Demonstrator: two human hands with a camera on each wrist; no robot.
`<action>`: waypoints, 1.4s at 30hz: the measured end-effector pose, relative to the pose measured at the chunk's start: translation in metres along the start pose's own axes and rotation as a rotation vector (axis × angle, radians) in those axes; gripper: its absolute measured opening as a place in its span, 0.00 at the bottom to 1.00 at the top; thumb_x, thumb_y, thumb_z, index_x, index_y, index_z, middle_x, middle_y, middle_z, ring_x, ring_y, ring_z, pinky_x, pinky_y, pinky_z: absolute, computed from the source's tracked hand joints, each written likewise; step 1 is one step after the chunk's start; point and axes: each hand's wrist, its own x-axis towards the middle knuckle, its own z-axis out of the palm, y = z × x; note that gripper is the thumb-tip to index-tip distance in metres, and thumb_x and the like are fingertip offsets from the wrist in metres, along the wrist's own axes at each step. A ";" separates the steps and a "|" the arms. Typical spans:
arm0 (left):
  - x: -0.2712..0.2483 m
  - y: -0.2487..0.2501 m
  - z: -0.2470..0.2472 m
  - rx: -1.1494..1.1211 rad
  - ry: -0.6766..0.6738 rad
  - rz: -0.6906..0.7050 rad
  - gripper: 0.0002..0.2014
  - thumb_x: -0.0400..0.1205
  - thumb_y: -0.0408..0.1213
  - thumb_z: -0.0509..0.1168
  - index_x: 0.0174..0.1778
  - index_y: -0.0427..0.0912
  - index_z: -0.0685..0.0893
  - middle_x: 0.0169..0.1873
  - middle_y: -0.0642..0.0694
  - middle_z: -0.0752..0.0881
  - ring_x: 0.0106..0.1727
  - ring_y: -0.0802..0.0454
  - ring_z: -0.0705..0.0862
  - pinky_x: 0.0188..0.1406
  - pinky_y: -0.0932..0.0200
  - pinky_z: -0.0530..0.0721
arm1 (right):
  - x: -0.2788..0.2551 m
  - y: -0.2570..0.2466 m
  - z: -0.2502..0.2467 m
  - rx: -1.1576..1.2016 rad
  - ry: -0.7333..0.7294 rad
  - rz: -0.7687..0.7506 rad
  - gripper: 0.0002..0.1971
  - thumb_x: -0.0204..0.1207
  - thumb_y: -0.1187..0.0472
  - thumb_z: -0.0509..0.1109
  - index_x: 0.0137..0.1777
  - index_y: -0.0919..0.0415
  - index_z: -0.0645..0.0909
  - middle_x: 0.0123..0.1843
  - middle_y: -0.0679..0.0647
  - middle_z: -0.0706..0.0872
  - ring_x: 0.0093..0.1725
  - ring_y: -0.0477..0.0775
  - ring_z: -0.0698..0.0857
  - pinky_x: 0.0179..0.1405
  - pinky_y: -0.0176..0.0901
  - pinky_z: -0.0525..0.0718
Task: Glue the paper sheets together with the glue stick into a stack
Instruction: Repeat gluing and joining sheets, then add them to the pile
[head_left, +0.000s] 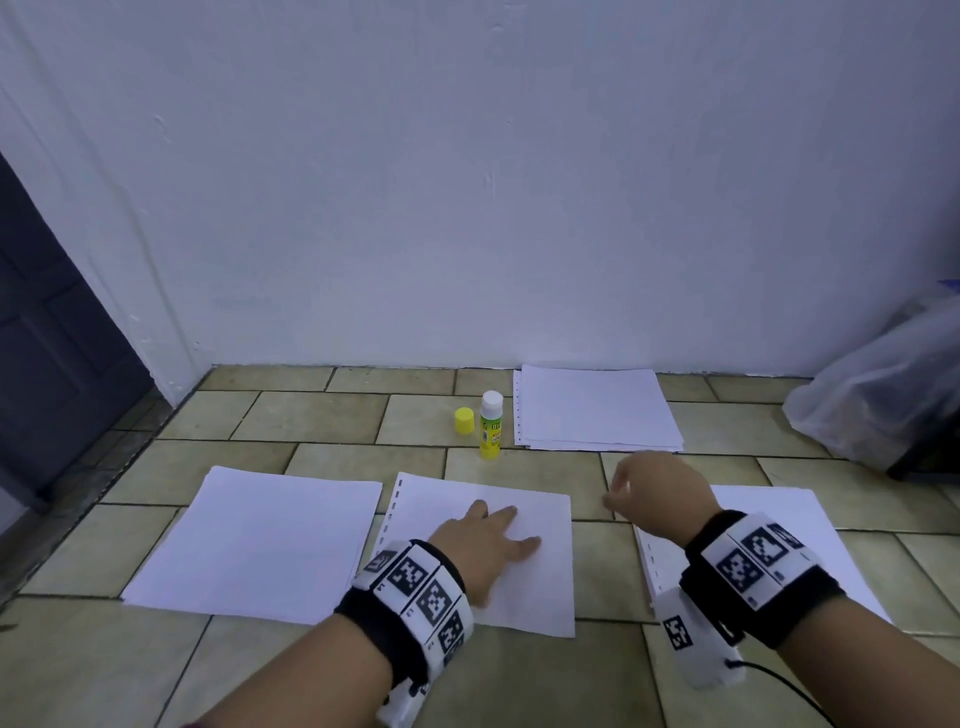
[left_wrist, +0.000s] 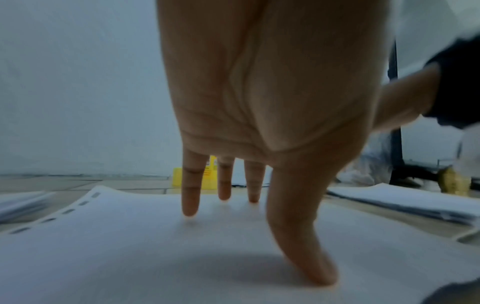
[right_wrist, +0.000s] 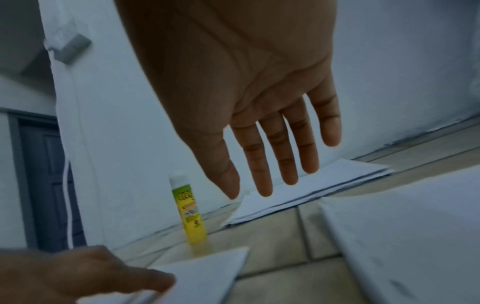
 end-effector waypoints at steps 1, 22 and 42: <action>0.000 -0.002 0.002 -0.005 -0.001 -0.001 0.41 0.82 0.35 0.67 0.85 0.59 0.49 0.85 0.46 0.44 0.83 0.36 0.43 0.76 0.33 0.63 | 0.002 -0.008 -0.002 0.037 0.015 -0.018 0.11 0.73 0.54 0.68 0.48 0.60 0.86 0.49 0.51 0.88 0.50 0.52 0.85 0.47 0.42 0.83; 0.005 -0.016 0.013 -0.161 -0.097 -0.029 0.39 0.85 0.45 0.62 0.83 0.62 0.42 0.82 0.61 0.33 0.82 0.35 0.32 0.74 0.22 0.52 | 0.067 -0.089 0.006 0.690 0.085 -0.132 0.11 0.74 0.54 0.74 0.48 0.58 0.77 0.49 0.55 0.85 0.47 0.54 0.81 0.35 0.37 0.73; 0.020 0.005 0.011 -0.203 -0.061 -0.164 0.38 0.86 0.49 0.57 0.83 0.62 0.36 0.82 0.57 0.32 0.81 0.27 0.34 0.70 0.23 0.66 | 0.035 -0.031 -0.015 0.679 0.112 -0.215 0.12 0.71 0.65 0.77 0.49 0.59 0.77 0.42 0.56 0.83 0.33 0.53 0.81 0.30 0.42 0.84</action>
